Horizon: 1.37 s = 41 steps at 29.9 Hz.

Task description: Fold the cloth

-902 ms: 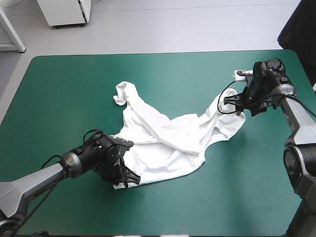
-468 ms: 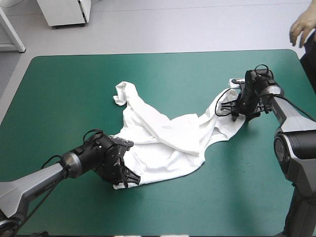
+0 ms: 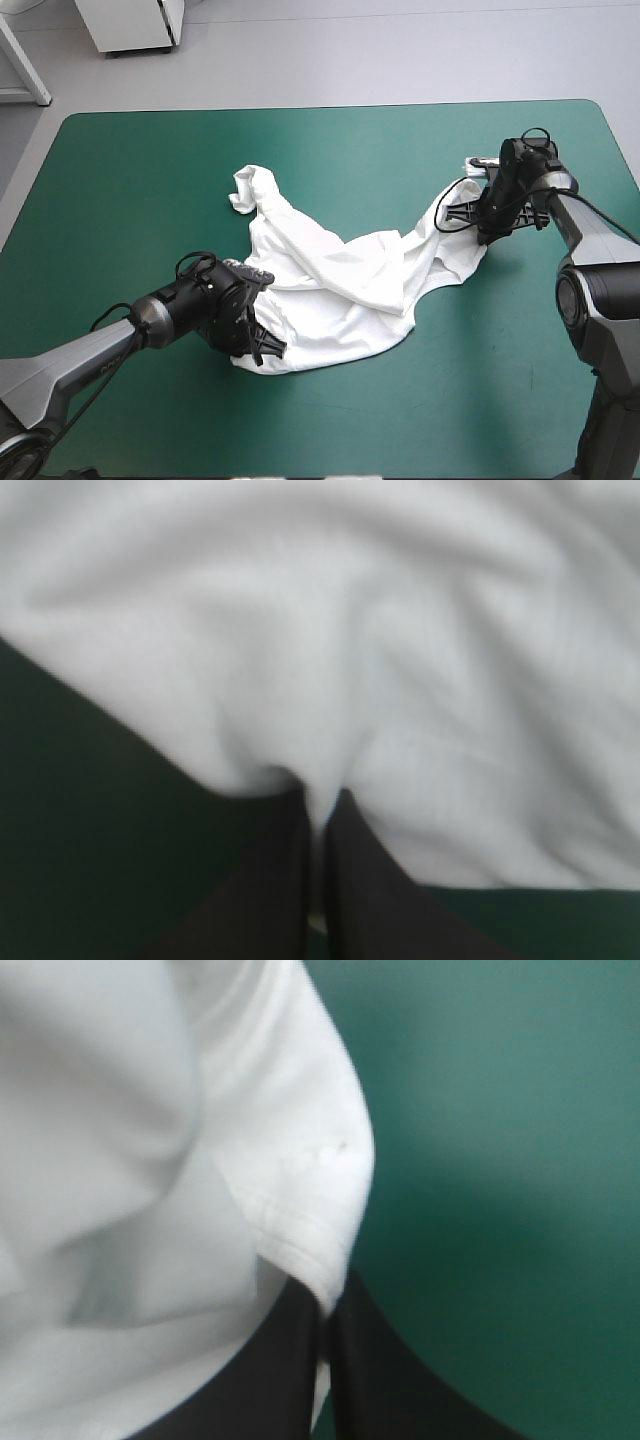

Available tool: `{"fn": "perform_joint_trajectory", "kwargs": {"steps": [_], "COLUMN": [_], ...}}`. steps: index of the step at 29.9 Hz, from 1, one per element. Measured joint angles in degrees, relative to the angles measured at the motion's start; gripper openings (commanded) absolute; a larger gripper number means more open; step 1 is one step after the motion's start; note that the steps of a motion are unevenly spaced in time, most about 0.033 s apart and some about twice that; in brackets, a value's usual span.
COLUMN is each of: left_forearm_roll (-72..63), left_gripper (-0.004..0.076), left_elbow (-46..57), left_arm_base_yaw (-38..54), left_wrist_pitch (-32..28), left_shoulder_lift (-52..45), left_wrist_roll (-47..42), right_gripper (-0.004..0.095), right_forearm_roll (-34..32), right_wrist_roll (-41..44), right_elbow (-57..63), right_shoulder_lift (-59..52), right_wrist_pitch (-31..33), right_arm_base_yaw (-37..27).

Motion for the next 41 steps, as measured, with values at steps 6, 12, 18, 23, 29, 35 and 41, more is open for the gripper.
{"fn": "perform_joint_trajectory", "kwargs": {"steps": [6, 12, 18, 23, 29, 35, 41], "left_forearm_roll": [7.8, 12.0, 13.4, 13.7, 14.2, 13.3, 5.7], "left_gripper": [-0.0022, -0.0022, -0.0022, -0.0022, -0.0022, -0.0022, -0.0022], "left_elbow": [-13.7, -29.6, -46.4, -62.6, -79.2, -89.2, -95.5], "left_arm_base_yaw": [0.0, 0.0, 0.0, 0.0, 0.0, 0.0, 0.0], "left_wrist_pitch": [6.4, 12.4, 14.2, 14.3, 14.3, 14.4, 9.0], "left_shoulder_lift": [-1.3, -3.5, -4.6, -4.7, -5.4, -6.0, -6.0], "left_wrist_roll": [0.1, 3.8, 9.4, 14.0, 18.6, 23.2, 25.6], "right_gripper": [-0.0017, -0.0017, -0.0017, -0.0017, -0.0017, -0.0016, -0.0016], "right_forearm_roll": [2.0, 4.5, 7.0, 9.8, 10.9, 11.4, 12.9], "right_wrist_roll": [-0.1, -0.9, -3.1, -4.9, -5.6, -6.9, -9.6], "right_elbow": [1.0, 1.0, 0.8, -4.6, -21.2, -39.5, -53.4], "right_shoulder_lift": [-8.0, -23.4, -35.7, -41.4, -42.5, -42.4, -42.3], "right_wrist_pitch": [2.1, 3.3, 4.5, 7.0, 7.6, 7.6, 7.6], "right_arm_base_yaw": [-0.1, -0.1, -0.1, -0.1, -0.1, -0.1, -0.1]}}
